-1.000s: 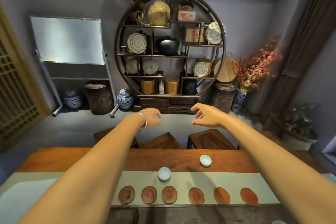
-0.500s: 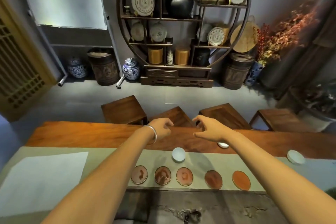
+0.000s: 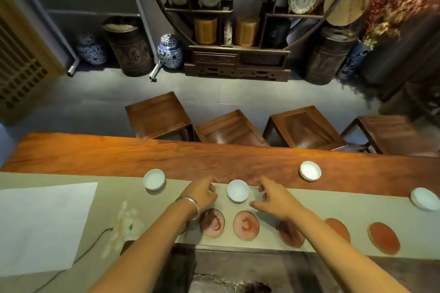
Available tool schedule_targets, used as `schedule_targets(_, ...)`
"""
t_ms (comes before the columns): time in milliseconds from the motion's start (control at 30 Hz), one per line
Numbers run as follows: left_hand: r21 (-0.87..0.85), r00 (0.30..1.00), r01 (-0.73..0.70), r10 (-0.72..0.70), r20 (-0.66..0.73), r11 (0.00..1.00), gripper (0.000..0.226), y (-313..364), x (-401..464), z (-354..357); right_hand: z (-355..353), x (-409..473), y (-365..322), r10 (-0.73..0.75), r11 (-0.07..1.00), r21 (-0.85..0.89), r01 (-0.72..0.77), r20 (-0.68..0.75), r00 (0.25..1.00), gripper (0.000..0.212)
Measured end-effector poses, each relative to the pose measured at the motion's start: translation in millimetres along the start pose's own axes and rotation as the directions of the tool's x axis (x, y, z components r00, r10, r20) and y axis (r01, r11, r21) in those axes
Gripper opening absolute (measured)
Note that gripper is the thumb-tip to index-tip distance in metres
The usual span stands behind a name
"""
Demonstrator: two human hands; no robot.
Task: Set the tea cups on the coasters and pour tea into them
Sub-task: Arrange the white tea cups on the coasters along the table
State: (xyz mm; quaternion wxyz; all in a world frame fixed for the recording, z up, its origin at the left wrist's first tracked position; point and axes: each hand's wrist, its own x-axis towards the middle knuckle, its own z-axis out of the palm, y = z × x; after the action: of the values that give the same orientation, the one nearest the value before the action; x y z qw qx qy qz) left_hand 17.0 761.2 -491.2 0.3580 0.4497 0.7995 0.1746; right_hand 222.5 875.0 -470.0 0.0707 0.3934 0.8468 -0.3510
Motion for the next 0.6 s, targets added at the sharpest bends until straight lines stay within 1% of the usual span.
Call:
schedule_targets(167,0.035,0.985,0.018,-0.011,-0.17,0.999,0.029,-43,0,-18,20,22,1,0.009,0.999,-0.034,-0.009,-0.009,1.0,0.066)
schedule_targets(300,0.044,0.926,0.06,-0.039,-0.375,0.997,0.021,-85,-9,-49,30,33,-6,0.026,0.996,-0.083,-0.027,-0.02,0.999,0.072)
schedule_targets(367,0.014,0.899,0.093,-0.078,-0.432,0.996,0.028,-104,-12,-63,34,37,-8,0.031,0.991,-0.128,-0.034,-0.026,0.999,0.075)
schedule_targets(467,-0.011,0.871,0.154,-0.141,-0.47,0.988,0.044,-129,-14,-76,41,42,-13,0.037,0.981,-0.187,-0.044,-0.041,0.998,0.079)
schedule_targets(533,0.002,0.875,0.201,-0.178,-0.45,0.98,0.058,-139,-11,-79,45,44,-15,0.039,0.976,-0.213,-0.05,-0.053,0.998,0.076)
schedule_targets(600,-0.022,0.885,0.224,-0.213,-0.414,0.974,0.07,-145,-7,-78,48,46,-15,0.041,0.976,-0.211,-0.054,-0.068,0.997,0.073)
